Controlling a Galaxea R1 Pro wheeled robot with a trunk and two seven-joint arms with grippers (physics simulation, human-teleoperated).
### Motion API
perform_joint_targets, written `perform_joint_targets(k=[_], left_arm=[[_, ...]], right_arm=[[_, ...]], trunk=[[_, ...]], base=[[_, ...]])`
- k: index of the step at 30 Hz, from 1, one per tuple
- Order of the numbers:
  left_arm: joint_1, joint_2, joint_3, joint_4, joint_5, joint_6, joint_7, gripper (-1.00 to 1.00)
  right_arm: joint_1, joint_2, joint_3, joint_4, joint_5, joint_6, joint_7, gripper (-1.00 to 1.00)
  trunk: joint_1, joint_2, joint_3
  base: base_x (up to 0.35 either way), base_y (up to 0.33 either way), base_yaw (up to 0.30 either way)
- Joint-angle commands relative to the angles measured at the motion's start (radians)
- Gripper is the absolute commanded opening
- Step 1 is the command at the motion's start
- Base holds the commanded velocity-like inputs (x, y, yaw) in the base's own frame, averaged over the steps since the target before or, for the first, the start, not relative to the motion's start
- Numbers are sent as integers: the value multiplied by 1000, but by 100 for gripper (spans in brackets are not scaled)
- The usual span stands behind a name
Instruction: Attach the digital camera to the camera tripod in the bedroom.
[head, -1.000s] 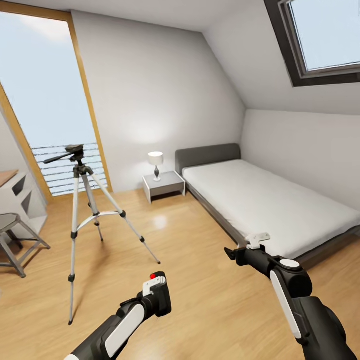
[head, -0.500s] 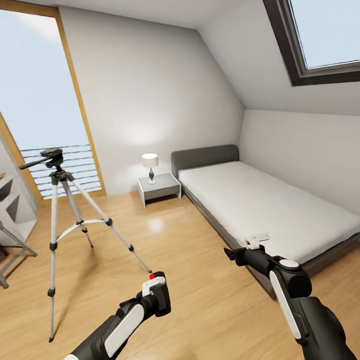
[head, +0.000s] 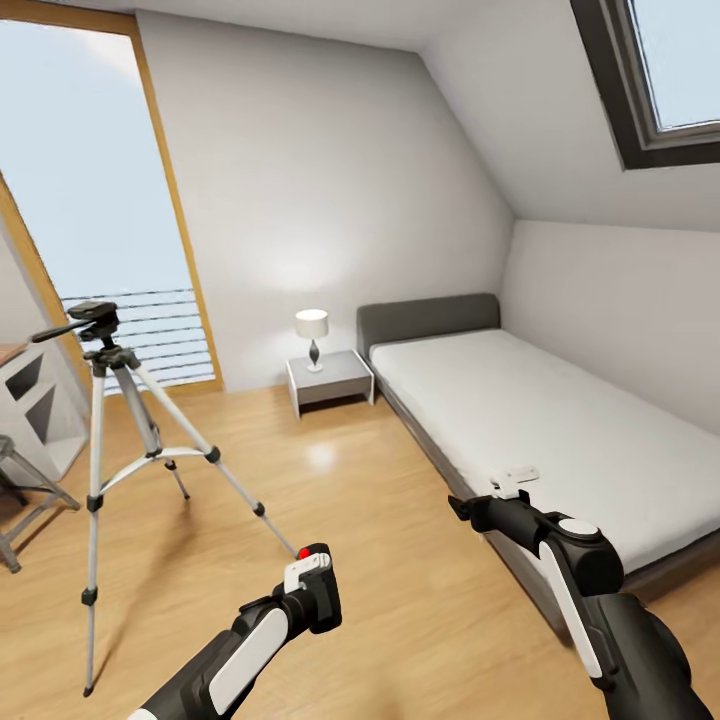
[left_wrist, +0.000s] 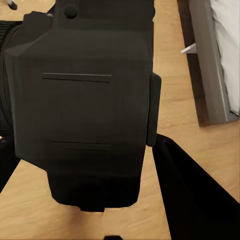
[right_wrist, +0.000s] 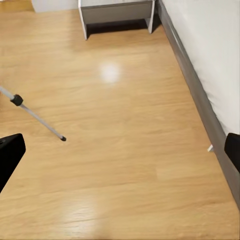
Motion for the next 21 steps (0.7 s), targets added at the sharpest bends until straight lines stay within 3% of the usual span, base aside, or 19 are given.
perform_joint_targets(k=[1, 21], left_arm=[[-1, 1, -4, -2, 6, 1, 7, -100], [-2, 1, -4, -2, 7, 1, 7, -100]], right_arm=[[-1, -1, 0, -1, 0, 5, 2, 100], [-1, -1, 1, -1, 0, 5, 2, 100]], trunk=[[1, -1, -2], [1, -1, -2]], base=[[286, -196, 227], [300, -180, 242]])
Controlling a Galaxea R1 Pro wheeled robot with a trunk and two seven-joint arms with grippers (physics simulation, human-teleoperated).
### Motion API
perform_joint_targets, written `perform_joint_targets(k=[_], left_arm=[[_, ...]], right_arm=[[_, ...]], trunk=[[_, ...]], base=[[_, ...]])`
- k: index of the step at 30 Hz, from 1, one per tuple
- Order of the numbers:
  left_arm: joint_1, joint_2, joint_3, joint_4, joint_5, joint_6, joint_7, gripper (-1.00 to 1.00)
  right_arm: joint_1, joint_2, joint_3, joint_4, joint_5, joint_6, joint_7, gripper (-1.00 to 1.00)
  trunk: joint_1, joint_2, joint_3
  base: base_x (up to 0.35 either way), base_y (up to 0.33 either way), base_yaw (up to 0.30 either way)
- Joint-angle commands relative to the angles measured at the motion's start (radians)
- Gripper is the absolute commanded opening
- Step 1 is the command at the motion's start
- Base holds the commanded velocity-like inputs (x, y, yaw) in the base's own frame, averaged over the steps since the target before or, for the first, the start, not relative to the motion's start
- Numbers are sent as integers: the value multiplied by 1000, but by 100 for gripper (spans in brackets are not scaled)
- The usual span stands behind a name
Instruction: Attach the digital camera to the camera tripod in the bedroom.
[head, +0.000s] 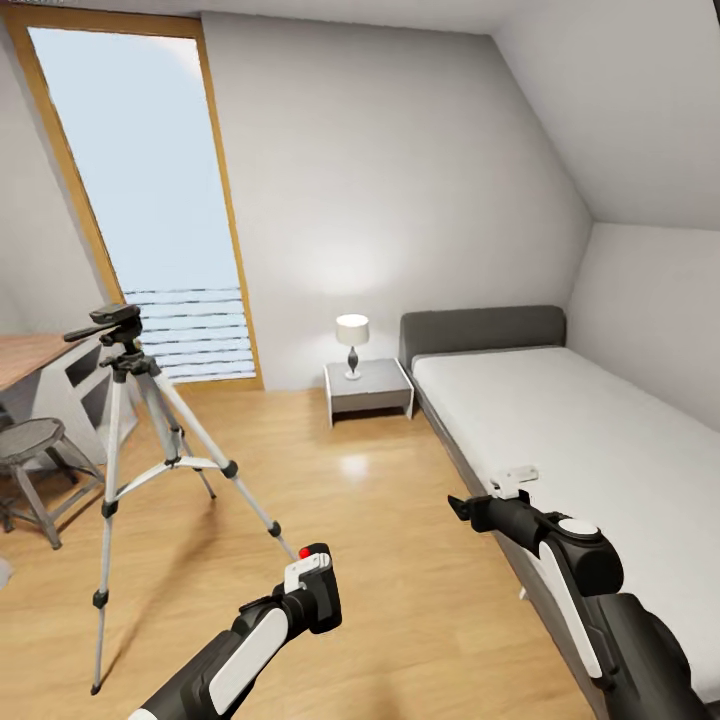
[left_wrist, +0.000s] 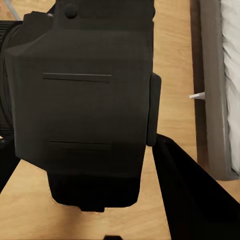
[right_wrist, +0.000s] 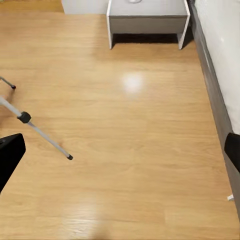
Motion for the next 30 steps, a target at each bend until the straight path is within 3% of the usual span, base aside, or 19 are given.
perform_joint_targets(k=[1, 30], left_arm=[[-1, 1, -4, -2, 6, 1, 7, -100], [-1, 1, -4, -1, 6, 0, 7, -100]], right_arm=[[-1, -1, 0, -1, 0, 5, 2, 100], [-1, -1, 0, -1, 0, 5, 2, 100]], trunk=[[1, -1, -2], [1, -1, -2]], base=[[305, -176, 246], [294, -191, 245]])
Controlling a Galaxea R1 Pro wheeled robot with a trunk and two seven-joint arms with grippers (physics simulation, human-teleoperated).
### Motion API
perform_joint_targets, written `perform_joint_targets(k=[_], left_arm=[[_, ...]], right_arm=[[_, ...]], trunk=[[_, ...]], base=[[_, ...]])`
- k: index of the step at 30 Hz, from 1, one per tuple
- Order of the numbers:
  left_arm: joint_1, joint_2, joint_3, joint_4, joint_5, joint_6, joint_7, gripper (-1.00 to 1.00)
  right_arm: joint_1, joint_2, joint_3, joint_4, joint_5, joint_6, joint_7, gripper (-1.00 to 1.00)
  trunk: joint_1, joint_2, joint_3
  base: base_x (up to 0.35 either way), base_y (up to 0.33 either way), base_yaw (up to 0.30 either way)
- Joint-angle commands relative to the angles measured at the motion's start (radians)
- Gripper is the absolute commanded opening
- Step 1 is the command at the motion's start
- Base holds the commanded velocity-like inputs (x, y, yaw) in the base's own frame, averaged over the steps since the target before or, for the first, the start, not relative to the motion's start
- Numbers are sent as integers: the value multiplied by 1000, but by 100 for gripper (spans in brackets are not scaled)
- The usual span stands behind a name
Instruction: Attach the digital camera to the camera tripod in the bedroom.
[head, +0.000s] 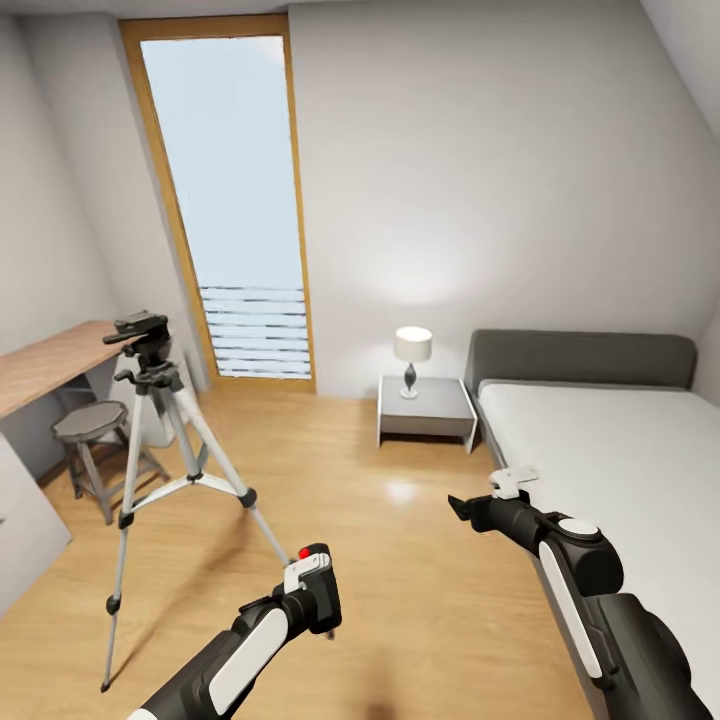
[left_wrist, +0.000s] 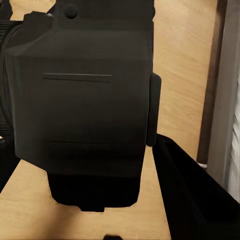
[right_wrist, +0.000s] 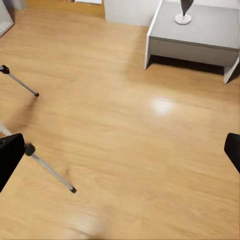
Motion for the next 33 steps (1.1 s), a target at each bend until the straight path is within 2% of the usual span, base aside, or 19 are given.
perform_joint_targets(k=[1, 9, 24, 33], left_arm=[[-1, 1, -4, -2, 6, 1, 7, -100], [-1, 1, -4, -2, 6, 1, 7, -100], [-1, 1, -4, -2, 6, 1, 7, -100], [-1, 1, -4, -2, 6, 1, 7, -100]], right_arm=[[-1, -1, 0, -1, 0, 5, 2, 100], [-1, -1, 0, -1, 0, 5, 1, 100], [-1, -1, 0, -1, 0, 5, 2, 100], [-1, 0, -1, -1, 0, 5, 2, 100]], trunk=[[1, -1, -2], [1, -1, -2], [1, -1, -2], [1, -1, -2]], base=[[266, -222, 212], [263, -227, 99], [260, -230, 14], [259, -230, -101]])
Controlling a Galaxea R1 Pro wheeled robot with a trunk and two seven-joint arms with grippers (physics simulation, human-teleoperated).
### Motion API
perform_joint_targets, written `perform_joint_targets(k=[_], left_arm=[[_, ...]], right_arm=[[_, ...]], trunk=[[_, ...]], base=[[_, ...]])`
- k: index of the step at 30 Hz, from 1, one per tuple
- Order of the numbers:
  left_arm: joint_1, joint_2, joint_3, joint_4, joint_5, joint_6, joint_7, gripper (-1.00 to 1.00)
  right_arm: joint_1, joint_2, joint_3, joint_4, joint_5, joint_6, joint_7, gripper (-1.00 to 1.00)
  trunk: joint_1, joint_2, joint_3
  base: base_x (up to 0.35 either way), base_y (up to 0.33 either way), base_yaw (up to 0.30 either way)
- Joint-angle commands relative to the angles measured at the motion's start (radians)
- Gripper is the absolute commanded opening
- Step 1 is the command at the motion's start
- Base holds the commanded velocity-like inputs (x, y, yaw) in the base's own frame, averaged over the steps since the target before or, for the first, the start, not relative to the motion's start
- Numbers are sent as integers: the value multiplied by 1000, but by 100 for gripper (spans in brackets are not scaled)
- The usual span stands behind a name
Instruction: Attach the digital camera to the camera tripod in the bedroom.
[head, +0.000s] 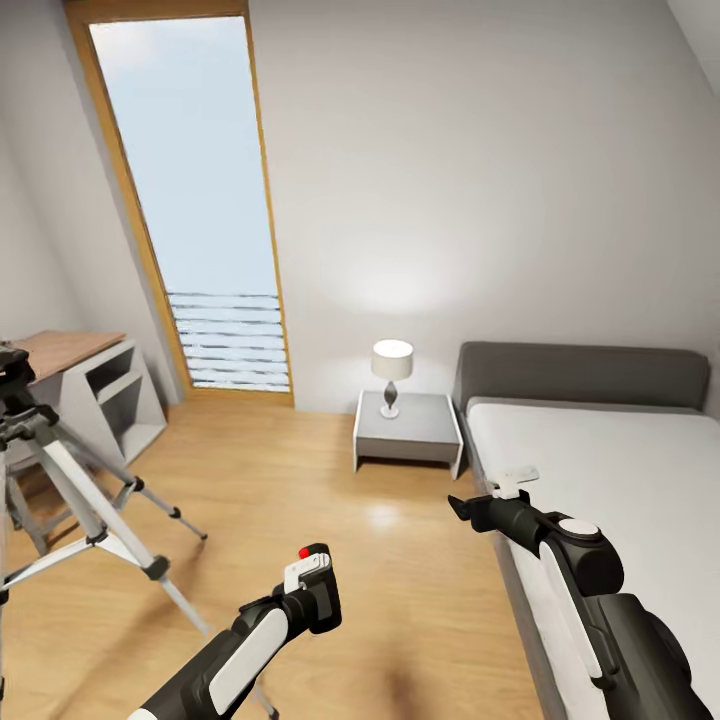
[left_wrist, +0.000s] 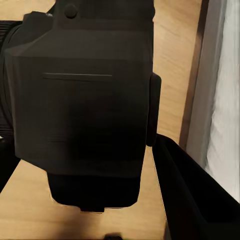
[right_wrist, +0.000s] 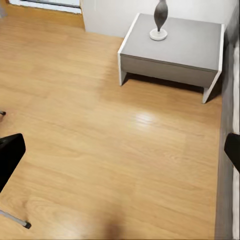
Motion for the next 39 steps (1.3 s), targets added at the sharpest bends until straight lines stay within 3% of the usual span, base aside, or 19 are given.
perform_joint_targets(k=[1, 13, 39], left_arm=[[-1, 1, -4, -2, 6, 1, 8, -100], [-1, 1, -4, -3, 6, -7, 8, -100], [0, 1, -4, -4, 6, -12, 8, -100]], right_arm=[[-1, 0, 1, -1, 0, 5, 2, 100], [-1, 0, 1, -1, 0, 5, 2, 100], [0, -2, 2, -1, 0, 5, 1, 100]], trunk=[[1, -1, -2], [1, -1, -2], [1, -1, -2]], base=[[259, -231, -206], [140, -125, -162], [9, -80, -14]])
